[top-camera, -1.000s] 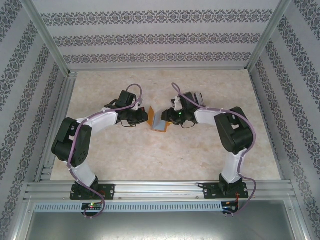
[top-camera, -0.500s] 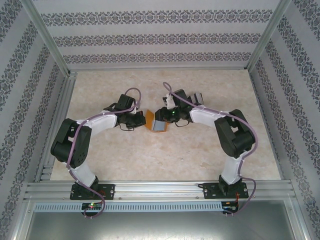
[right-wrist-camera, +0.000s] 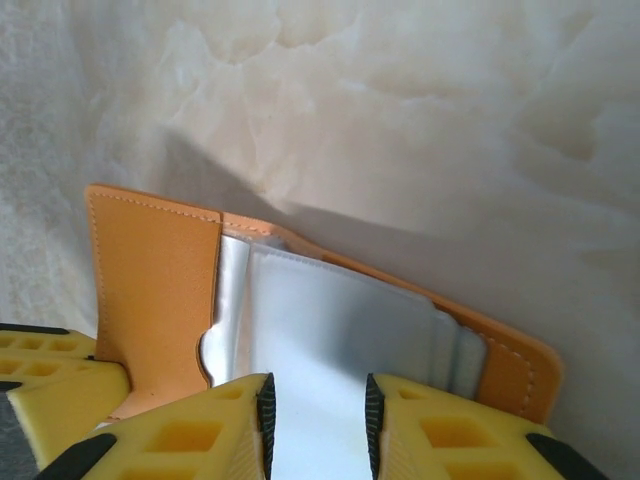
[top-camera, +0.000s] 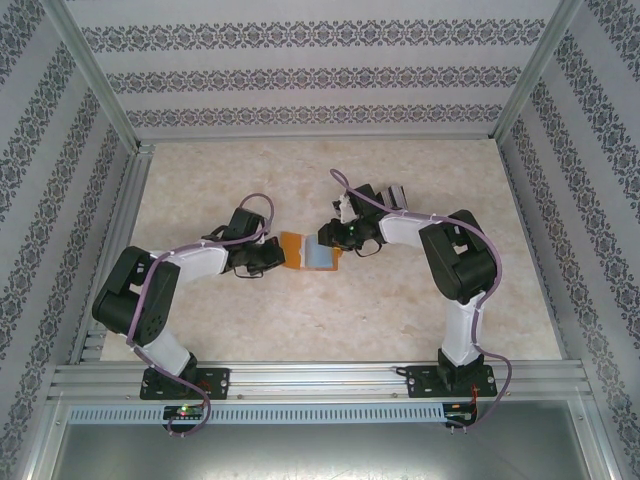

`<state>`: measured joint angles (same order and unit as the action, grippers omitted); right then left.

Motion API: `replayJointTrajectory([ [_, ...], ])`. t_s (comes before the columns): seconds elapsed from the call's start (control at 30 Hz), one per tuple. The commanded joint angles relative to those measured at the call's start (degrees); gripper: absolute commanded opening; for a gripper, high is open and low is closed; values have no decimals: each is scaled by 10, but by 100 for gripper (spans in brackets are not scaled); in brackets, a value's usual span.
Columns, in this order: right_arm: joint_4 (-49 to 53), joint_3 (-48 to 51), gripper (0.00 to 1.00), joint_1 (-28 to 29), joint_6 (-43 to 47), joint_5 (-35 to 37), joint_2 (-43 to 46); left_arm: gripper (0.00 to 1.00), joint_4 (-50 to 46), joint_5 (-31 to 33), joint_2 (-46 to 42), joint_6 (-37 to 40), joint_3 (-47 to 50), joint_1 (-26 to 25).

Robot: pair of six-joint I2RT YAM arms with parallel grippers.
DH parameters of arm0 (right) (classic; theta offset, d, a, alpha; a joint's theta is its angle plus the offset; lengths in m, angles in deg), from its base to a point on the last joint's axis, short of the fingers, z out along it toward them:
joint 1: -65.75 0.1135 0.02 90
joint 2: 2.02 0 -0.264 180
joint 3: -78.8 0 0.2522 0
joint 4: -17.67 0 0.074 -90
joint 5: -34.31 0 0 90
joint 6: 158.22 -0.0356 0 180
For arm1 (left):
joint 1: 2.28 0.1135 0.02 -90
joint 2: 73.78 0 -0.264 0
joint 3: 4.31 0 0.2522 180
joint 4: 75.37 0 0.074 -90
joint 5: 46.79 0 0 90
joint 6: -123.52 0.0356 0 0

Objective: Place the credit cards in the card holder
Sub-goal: Open the card holder at the center of the table.

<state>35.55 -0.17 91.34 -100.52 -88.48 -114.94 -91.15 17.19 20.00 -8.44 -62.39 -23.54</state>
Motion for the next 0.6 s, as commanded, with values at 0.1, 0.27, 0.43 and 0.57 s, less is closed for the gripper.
replayJointTrajectory([
  [0.1, 44, -20, 34, -17, 33, 51, -23, 16, 22, 2, -19, -37, 45, 4],
  [0.27, 76, -61, 34, -17, 54, 61, -42, 27, 19, -1, -28, -40, 51, -3],
  [0.43, 123, -119, 33, -16, 88, 46, -71, 41, -18, 27, -74, -30, 53, -4],
  [0.57, 155, -157, 33, -19, 122, 28, -81, 45, -93, 70, -115, 7, 12, -3],
])
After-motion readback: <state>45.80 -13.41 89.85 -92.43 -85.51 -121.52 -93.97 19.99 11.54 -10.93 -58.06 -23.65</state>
